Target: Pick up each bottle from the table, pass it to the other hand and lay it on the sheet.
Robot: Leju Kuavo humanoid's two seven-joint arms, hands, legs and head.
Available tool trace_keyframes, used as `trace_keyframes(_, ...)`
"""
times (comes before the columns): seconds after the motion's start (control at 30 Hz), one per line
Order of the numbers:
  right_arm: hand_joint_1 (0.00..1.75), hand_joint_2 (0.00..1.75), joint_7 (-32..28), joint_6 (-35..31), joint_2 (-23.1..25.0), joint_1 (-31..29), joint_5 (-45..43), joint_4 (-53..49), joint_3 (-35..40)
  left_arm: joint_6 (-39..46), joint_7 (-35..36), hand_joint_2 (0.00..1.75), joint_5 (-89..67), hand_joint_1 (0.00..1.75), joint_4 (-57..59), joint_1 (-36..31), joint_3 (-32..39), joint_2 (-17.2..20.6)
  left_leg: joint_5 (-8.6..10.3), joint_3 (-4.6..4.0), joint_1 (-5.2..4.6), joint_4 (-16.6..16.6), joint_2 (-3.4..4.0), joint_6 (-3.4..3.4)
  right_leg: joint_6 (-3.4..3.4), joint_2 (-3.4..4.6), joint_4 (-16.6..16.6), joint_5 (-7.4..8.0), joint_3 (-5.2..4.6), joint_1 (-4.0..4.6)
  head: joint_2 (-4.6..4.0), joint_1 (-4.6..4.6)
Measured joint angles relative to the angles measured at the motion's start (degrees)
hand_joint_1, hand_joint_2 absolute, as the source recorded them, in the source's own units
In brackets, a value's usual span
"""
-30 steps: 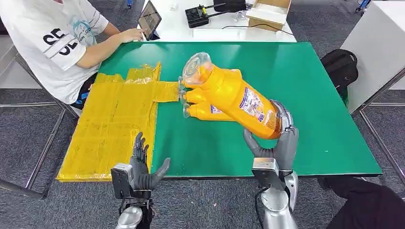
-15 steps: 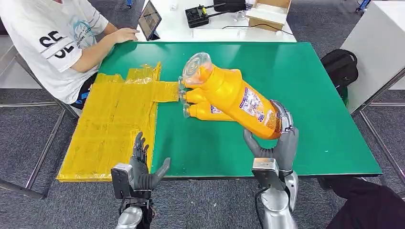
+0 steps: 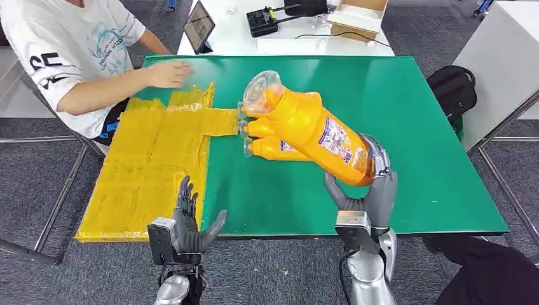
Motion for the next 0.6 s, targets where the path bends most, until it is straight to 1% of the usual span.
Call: trace_keyframes(0.6,1.75,1.75,0.0,0.0,0.0,0.0,0.0,-0.1,0.0,0.0,0.0,1.75,0.0,0.0,0.0,0.0,0.0,0.0,0.0,0.0,0.0,0.0,0.0,0.0,0.0,0.0,0.0,0.0,0.0,0.0,0.0,0.0)
